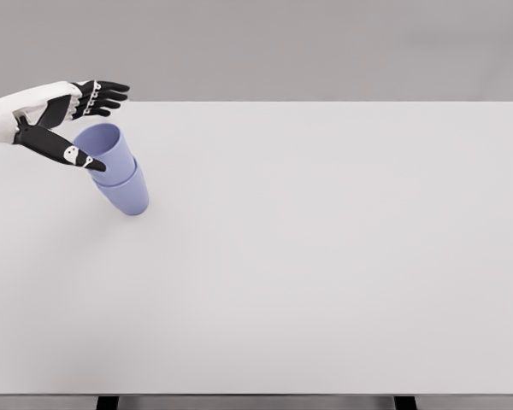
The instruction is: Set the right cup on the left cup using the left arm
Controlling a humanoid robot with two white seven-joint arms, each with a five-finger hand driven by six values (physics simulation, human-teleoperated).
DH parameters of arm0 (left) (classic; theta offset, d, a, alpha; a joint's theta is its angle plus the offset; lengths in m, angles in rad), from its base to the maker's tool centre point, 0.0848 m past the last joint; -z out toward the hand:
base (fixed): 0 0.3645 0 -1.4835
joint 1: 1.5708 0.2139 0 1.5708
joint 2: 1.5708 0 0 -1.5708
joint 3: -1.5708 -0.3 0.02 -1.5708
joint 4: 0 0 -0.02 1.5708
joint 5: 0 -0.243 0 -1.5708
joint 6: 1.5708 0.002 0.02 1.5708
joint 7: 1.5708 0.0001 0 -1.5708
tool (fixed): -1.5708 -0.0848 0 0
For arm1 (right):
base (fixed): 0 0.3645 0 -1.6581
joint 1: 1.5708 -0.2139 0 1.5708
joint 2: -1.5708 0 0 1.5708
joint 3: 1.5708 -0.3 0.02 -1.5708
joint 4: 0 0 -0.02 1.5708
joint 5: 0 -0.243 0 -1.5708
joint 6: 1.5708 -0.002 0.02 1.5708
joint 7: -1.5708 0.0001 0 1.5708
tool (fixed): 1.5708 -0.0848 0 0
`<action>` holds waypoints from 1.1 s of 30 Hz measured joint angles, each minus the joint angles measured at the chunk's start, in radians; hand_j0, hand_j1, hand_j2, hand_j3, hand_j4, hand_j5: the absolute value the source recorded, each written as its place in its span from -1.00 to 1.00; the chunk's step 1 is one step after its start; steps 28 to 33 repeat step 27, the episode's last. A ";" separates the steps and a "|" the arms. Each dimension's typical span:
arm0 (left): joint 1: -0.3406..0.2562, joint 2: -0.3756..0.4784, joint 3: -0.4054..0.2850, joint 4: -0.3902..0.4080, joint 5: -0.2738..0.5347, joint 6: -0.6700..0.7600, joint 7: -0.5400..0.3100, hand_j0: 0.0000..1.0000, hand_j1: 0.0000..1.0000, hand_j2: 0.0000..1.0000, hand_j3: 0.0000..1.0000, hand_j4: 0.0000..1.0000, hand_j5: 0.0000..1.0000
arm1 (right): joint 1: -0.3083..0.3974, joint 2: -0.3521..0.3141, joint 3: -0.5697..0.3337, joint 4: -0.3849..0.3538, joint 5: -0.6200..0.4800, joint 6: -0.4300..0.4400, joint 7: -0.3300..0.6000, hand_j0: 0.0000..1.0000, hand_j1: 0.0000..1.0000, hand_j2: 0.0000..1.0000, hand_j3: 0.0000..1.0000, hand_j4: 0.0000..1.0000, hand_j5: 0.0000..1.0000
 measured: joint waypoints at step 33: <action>0.095 0.165 0.056 -0.040 -0.016 0.008 0.000 1.00 1.00 1.00 1.00 1.00 1.00 | 0.000 0.000 0.000 0.000 0.000 0.000 0.000 1.00 1.00 1.00 1.00 1.00 1.00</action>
